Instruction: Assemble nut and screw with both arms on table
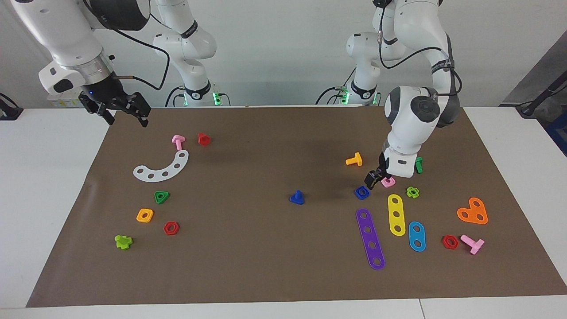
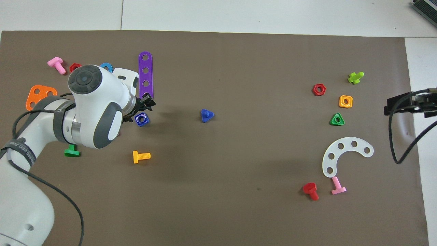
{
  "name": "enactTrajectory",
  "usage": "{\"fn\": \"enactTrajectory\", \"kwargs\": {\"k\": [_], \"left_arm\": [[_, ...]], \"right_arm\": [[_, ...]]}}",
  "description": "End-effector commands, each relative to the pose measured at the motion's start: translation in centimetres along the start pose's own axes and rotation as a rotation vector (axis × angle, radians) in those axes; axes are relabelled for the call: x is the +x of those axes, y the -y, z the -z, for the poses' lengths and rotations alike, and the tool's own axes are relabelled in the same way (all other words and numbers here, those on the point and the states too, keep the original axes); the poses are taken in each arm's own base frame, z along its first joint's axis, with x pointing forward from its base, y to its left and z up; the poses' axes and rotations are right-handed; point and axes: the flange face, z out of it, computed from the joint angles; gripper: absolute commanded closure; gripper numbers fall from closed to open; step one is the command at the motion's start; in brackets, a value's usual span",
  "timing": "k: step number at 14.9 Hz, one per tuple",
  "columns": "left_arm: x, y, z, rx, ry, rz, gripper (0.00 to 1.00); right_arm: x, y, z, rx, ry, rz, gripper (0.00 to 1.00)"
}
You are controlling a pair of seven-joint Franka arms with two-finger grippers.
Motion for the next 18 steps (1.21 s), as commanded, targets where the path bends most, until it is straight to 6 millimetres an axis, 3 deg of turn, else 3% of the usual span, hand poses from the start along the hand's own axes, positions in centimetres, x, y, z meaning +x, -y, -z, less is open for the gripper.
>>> {"fn": "enactTrajectory", "kwargs": {"k": [1, 4, 9, 18], "left_arm": [[0.1, 0.9, -0.7, -0.009, -0.018, 0.003, 0.23], [0.3, 1.5, -1.3, -0.001, -0.009, -0.022, 0.23], [-0.4, 2.1, -3.1, -0.010, -0.020, -0.024, 0.28], [-0.9, 2.1, -3.0, 0.022, 0.015, -0.028, 0.48]], "right_arm": [[-0.5, 0.1, 0.3, 0.007, -0.021, 0.009, 0.00], [-0.8, -0.3, 1.0, 0.058, -0.016, -0.011, 0.00], [-0.9, -0.3, 0.5, 0.059, -0.014, -0.013, 0.00], [-1.1, -0.4, 0.5, 0.061, -0.013, -0.016, 0.00]]}}
